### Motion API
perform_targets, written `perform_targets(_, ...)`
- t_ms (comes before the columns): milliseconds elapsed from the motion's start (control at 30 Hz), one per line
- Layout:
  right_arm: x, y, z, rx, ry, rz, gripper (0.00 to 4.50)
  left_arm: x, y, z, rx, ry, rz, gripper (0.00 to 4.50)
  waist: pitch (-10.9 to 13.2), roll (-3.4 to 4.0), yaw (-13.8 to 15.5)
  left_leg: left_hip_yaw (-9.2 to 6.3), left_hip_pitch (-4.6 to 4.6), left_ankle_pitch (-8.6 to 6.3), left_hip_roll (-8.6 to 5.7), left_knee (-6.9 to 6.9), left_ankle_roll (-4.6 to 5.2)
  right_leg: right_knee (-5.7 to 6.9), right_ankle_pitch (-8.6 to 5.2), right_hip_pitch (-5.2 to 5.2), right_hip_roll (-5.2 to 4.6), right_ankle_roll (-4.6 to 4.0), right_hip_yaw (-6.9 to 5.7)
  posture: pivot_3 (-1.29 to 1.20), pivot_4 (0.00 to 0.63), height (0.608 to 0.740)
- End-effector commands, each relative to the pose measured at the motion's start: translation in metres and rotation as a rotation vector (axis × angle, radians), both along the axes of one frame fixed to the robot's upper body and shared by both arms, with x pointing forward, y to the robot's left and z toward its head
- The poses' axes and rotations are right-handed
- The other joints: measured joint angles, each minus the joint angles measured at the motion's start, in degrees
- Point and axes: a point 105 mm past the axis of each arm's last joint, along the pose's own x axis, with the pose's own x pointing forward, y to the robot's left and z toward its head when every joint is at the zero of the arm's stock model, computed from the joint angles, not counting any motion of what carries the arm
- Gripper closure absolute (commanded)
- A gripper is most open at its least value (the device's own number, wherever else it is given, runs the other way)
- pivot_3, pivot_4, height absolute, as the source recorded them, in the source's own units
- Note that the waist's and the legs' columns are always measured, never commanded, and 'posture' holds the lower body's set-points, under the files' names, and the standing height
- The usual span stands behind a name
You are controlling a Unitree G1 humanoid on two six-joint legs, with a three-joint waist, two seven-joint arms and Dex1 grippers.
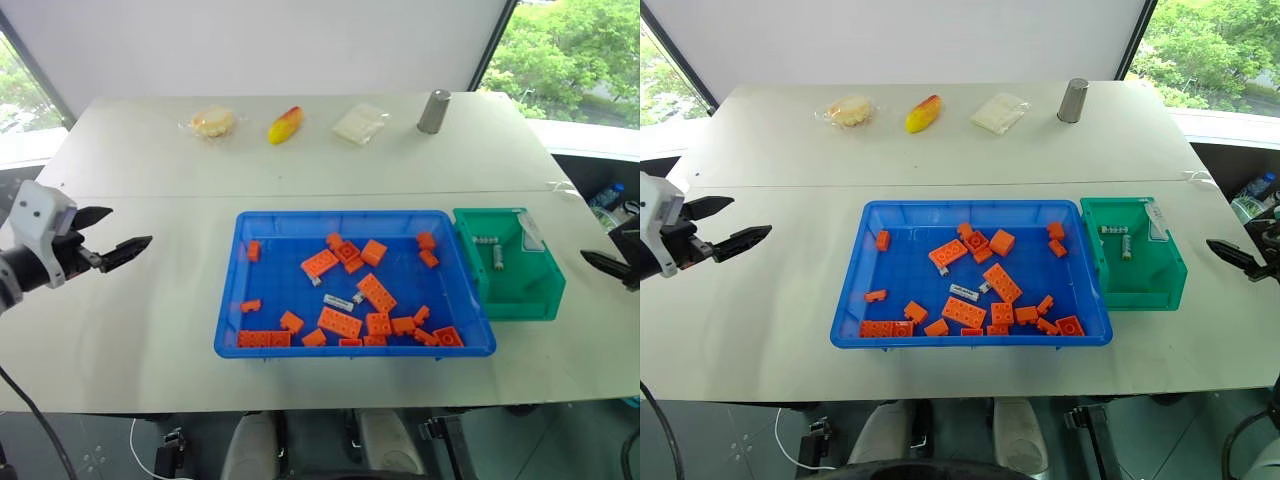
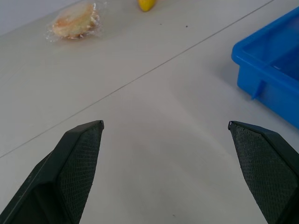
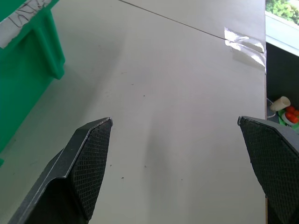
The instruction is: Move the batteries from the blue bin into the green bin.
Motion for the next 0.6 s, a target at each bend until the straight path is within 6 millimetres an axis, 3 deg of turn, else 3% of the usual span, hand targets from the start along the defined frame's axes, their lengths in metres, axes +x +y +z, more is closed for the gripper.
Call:
perform_targets(33,-0.0039,-0.0081,0.0125,-0.012,-0.039,-0.032,0.06,-0.0023,0.0017,0.0139,0.022,-0.046,-0.006,0.00,0.00,0.00,-0.01,0.01,0.00,0.00,0.00,0.00,0.00,0.00,0.00,0.00,0.00,0.00,0.00,0.00,0.150,0.740)
perform_targets(600,-0.0036,-0.0070,0.0136,-0.023,-0.030,-0.020,0.06,-0.0005,-0.0008,0.0124,0.007,-0.041,-0.020,0.00,0.00,0.00,-0.02,0.08,0.01,0.00,0.00,0.00,0.00,0.01,0.01,-0.03,0.07,0.01,0.12,0.00,0.150,0.740)
